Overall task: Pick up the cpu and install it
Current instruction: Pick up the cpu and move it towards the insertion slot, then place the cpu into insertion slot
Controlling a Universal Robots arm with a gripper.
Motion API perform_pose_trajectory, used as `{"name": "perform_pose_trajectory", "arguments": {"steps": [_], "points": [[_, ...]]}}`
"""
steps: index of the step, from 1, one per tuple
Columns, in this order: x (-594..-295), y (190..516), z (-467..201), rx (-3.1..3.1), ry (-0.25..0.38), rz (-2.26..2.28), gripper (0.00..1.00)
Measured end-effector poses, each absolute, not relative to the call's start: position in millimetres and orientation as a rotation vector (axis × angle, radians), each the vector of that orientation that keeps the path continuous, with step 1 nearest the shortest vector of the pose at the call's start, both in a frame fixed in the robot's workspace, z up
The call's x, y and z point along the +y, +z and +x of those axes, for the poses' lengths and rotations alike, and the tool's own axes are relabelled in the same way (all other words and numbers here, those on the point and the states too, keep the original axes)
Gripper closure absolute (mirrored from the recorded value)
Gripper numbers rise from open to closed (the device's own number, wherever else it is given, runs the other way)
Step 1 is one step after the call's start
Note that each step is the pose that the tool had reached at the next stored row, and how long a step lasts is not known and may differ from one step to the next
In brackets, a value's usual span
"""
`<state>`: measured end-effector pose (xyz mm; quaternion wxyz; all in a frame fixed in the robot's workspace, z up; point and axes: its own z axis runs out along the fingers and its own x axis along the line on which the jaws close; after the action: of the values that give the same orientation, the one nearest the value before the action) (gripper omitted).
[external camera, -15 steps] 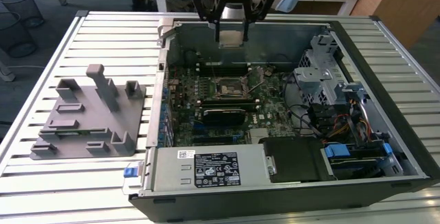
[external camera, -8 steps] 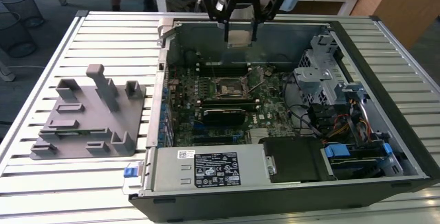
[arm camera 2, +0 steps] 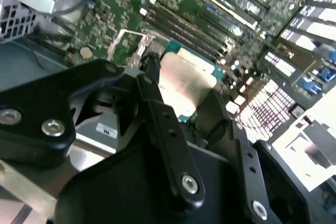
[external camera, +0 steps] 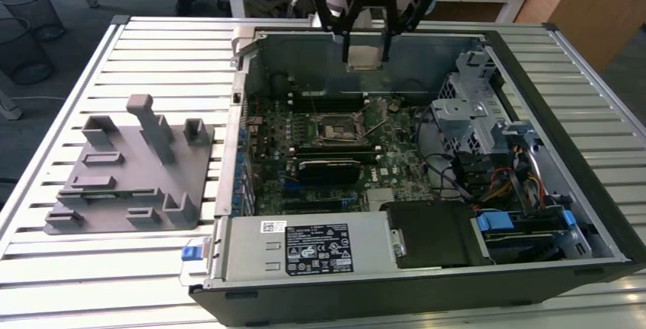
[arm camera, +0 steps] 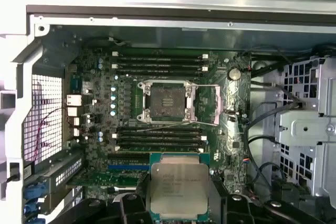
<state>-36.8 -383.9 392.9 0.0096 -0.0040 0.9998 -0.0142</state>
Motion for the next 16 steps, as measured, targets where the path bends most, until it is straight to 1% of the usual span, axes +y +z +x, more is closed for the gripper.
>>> {"name": "perform_pose_trajectory", "arguments": {"steps": [10,16], "points": [[-383.9,392.8,-34.4,3.122,-0.045,-0.011,0.47],[-383.8,392.2,-34.3,3.121,-0.065,0.109,0.47]]}}
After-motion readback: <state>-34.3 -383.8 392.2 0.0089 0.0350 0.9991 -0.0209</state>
